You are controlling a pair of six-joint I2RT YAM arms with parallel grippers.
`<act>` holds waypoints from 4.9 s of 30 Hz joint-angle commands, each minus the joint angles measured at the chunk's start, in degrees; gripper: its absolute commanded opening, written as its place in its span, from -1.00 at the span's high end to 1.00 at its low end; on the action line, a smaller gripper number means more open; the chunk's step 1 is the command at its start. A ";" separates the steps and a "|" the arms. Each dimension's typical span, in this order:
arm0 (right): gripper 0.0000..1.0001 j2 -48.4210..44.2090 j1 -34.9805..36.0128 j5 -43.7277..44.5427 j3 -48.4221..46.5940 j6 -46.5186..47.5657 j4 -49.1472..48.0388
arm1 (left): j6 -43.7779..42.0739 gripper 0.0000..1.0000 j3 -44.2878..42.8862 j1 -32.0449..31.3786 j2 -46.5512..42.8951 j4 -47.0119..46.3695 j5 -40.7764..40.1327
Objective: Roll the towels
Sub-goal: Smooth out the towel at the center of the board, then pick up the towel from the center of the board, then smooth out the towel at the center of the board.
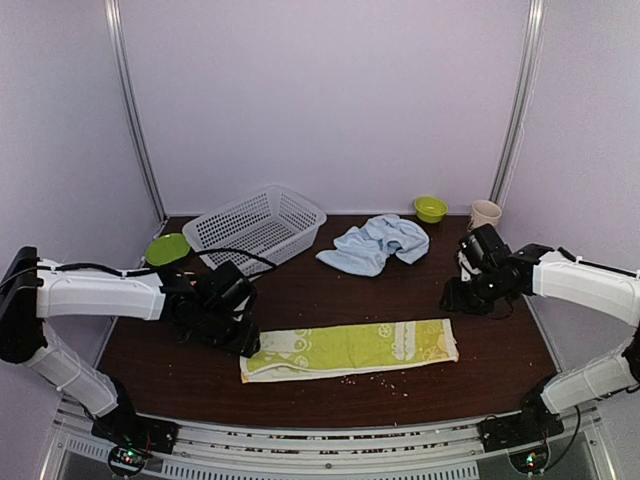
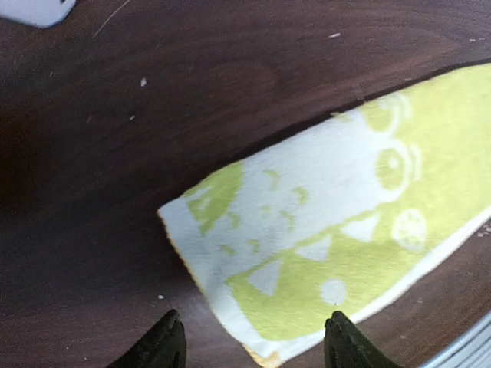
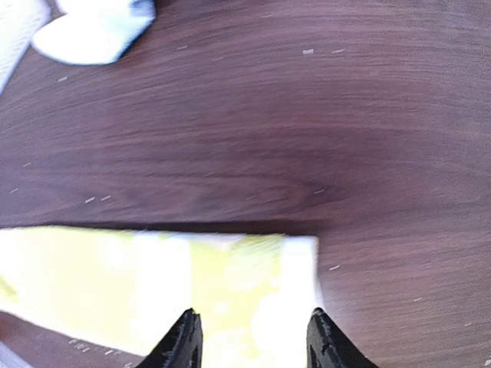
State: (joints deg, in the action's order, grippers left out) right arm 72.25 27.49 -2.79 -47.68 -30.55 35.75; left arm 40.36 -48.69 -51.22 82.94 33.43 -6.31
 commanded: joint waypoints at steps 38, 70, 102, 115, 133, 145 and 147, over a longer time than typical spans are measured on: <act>0.15 1.54 3.73 1.20 13.18 -3.44 0.64 | -2.40 1.00 6.06 -11.00 3.49 1.44 7.07; -0.09 -9.99 -3.52 -11.64 25.19 -18.62 -7.98 | -2.99 0.02 -11.09 -11.09 7.33 2.66 -3.42; 1.00 -18.88 -2.92 -0.93 9.42 -1.72 4.67 | -2.14 0.14 -11.12 -10.25 10.38 -0.92 -1.29; 1.00 -16.01 10.86 -3.27 2.73 -4.58 -1.86 | 0.16 0.19 -11.46 -10.13 8.10 -1.01 -2.51; 1.00 -5.19 23.33 1.52 -2.92 -7.50 -10.42 | 8.74 0.17 -0.20 -10.13 -8.47 -5.29 -10.54; 1.00 -0.77 27.55 2.44 -6.89 -7.08 -10.44 | 10.02 0.16 4.50 -10.13 -13.88 -6.37 -12.07; 1.00 0.28 28.61 2.37 -7.63 -7.26 -10.74 | 10.21 0.16 4.93 -10.13 -14.14 -6.32 -12.21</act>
State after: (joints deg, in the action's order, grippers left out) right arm 71.11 54.28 -1.83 -52.80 -37.74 26.44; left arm 49.63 -44.84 -61.80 69.91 29.47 -17.23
